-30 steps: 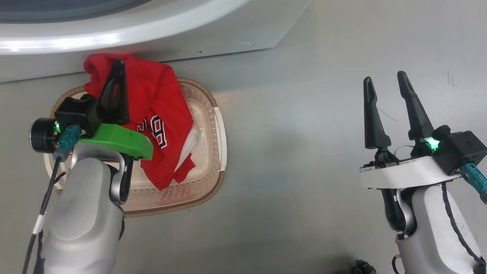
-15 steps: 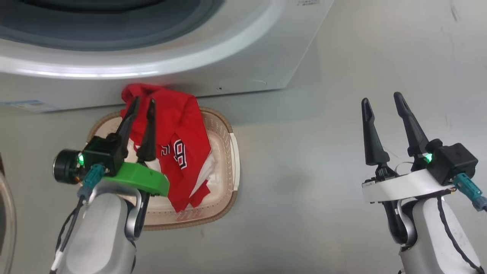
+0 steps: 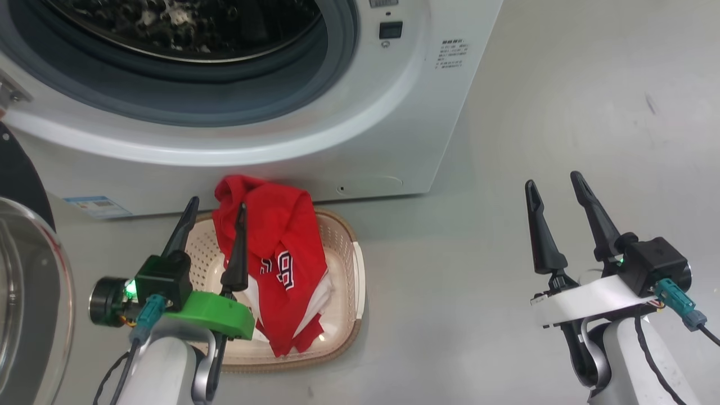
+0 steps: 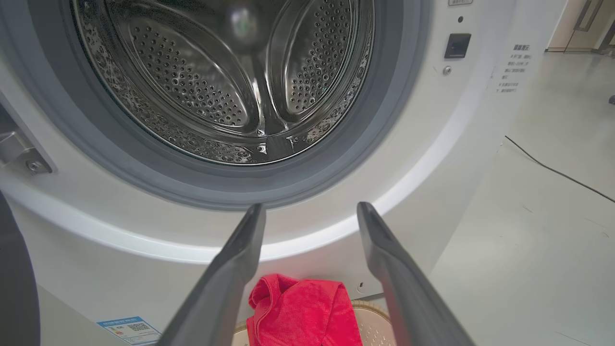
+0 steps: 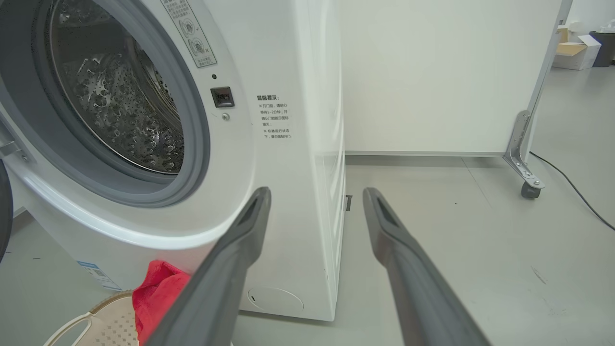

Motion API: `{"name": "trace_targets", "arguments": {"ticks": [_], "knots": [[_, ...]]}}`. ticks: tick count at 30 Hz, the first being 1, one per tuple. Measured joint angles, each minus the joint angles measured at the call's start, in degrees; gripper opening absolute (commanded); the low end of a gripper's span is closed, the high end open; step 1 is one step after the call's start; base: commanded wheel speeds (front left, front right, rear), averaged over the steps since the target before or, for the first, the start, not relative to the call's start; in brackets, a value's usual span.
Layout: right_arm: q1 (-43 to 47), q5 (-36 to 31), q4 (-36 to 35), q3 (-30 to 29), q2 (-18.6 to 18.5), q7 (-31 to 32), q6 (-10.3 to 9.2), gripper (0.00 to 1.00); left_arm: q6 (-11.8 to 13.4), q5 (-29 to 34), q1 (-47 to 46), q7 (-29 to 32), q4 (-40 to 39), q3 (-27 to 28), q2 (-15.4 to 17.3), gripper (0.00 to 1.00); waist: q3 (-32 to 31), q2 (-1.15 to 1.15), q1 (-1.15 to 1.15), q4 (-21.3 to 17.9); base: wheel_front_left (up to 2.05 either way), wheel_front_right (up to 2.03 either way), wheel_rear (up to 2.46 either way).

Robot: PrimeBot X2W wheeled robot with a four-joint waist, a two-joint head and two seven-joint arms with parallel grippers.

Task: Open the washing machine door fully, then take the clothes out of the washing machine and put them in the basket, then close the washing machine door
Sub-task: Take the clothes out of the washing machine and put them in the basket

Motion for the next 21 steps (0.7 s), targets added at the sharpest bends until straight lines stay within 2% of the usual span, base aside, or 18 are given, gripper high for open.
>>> {"name": "trace_targets", "arguments": {"ticks": [11,21], "knots": [[4.8,0.0,1.0,0.1,0.2,0.0,0.00,1.00,2.3,0.0,6.3,0.0,-1.1,0.7,0.0,1.00,-7.7,0.00,0.00,0.4,0.00,0.00,0.00],[9.9,0.1,1.2,0.6,0.6,0.0,-0.05,1.00,3.1,-0.1,12.4,0.2,-1.7,1.1,0.1,1.00,-14.0,0.00,0.00,0.6,0.00,0.00,0.00]]}}
